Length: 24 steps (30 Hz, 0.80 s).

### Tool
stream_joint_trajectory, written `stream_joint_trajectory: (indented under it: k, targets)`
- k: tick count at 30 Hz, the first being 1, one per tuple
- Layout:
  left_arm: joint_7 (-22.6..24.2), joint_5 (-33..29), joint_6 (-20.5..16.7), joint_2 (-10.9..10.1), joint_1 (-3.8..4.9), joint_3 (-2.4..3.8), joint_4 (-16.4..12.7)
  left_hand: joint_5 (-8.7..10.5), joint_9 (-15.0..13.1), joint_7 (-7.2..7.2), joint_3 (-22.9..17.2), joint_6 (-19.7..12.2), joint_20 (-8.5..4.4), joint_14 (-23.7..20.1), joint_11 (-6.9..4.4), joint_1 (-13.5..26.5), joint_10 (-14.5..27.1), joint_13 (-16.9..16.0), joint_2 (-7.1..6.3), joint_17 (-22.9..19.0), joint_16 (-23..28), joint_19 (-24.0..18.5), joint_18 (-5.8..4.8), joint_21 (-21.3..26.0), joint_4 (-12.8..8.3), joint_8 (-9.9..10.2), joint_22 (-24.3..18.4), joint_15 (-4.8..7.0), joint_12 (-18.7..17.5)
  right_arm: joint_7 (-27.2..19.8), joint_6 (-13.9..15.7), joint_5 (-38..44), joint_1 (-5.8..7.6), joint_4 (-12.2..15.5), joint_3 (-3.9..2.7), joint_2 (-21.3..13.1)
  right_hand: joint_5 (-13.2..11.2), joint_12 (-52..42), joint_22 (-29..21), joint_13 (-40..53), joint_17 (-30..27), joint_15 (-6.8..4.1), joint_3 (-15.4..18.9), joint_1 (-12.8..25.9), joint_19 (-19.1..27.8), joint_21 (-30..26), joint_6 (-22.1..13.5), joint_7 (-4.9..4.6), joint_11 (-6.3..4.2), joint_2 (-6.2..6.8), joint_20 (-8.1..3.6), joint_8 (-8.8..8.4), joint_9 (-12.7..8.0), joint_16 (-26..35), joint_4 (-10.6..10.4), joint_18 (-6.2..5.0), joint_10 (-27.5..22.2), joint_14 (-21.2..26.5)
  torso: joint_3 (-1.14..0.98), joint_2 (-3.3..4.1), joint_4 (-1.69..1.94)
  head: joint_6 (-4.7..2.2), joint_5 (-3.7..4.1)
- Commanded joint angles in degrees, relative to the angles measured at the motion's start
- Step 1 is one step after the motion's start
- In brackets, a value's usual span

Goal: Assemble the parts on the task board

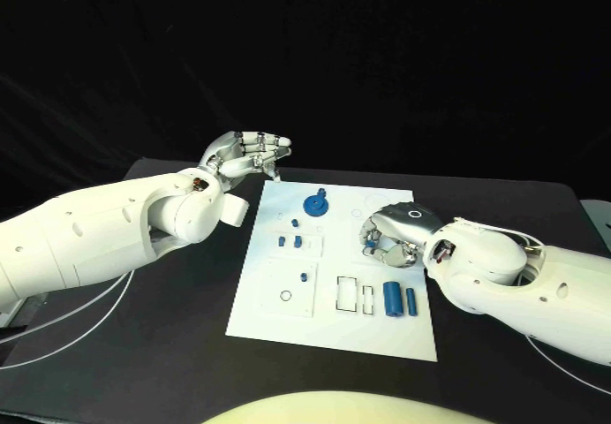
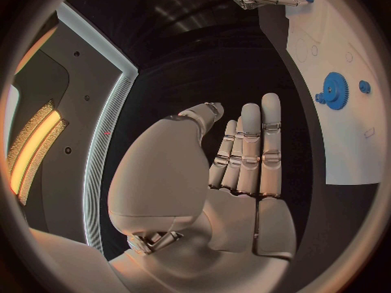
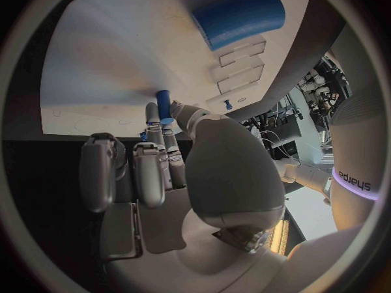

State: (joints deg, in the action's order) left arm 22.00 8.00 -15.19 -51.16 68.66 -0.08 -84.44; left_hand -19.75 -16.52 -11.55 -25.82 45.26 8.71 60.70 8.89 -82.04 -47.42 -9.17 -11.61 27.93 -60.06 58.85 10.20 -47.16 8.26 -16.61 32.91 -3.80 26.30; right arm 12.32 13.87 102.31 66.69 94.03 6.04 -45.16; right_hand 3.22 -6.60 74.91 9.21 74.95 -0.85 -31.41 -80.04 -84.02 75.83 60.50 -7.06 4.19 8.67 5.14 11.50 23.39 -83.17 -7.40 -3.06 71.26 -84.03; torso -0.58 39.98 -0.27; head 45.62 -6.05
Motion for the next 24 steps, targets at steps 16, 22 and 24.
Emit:
stream_joint_trajectory:
  k: [16, 22, 24]
  targets:
    - [0.21, -0.03, 0.79, 0.32, 0.05, 0.03, 0.28, 0.01, 0.01, -1.34, -0.16, -0.50, -0.04, -0.48, 0.09, -0.06, 0.56, -0.10, 0.04, -0.13, 0.15, -0.45, 0.37, 0.32, -0.65, -0.52, -0.06, -0.17, 0.39, 0.42, 6.09, 1.06, 1.50, 8.42, -0.68, -3.42, 0.46, 0.46, 9.32, 0.10, 0.62, -0.48, -1.99, -0.95, -1.98, 1.40, 0.82, -0.12, -1.14, -0.05, -0.65, 0.83, 0.59, -0.49, 2.74, 0.50, 2.27, -3.16, 0.05, -0.07, 0.00, -0.21, -0.04]
    - [0.24, -0.03, 0.88, 0.53, 0.04, 0.03, 0.33, 0.01, 0.01, -1.34, -0.16, -0.50, -0.04, -0.48, 0.09, -0.07, 0.56, -0.11, 0.05, -0.13, 0.15, -0.45, 0.37, 0.32, -0.65, -0.53, -0.06, -0.17, 0.40, -0.17, 7.37, 0.08, 1.46, 11.21, -0.87, -2.04, 0.62, 0.52, 9.41, 0.12, 0.68, -0.48, -2.13, -0.94, -2.04, 1.56, 0.90, -0.16, -1.14, -0.01, -0.66, 0.90, 0.67, -0.52, 2.99, 0.53, 2.43, -3.18, 0.01, -0.06, -0.04, -0.09, -0.76]
    - [0.25, -0.03, 0.89, 0.61, 0.04, 0.03, 0.35, 0.01, 0.01, -1.34, -0.16, -0.50, -0.04, -0.48, 0.09, -0.07, 0.56, -0.11, 0.05, -0.13, 0.15, -0.45, 0.37, 0.32, -0.65, -0.53, -0.06, -0.17, 0.40, -0.46, 7.62, -0.12, 1.14, 11.57, -0.88, -1.07, 0.71, 0.57, 9.44, 0.13, 0.68, -0.48, -2.19, -0.94, -2.06, 1.62, 0.88, -0.21, -1.12, 0.00, -0.66, 0.90, 0.69, -0.53, 3.09, 0.54, 2.46, -3.18, 0.02, -0.10, -0.08, 0.07, -1.17]
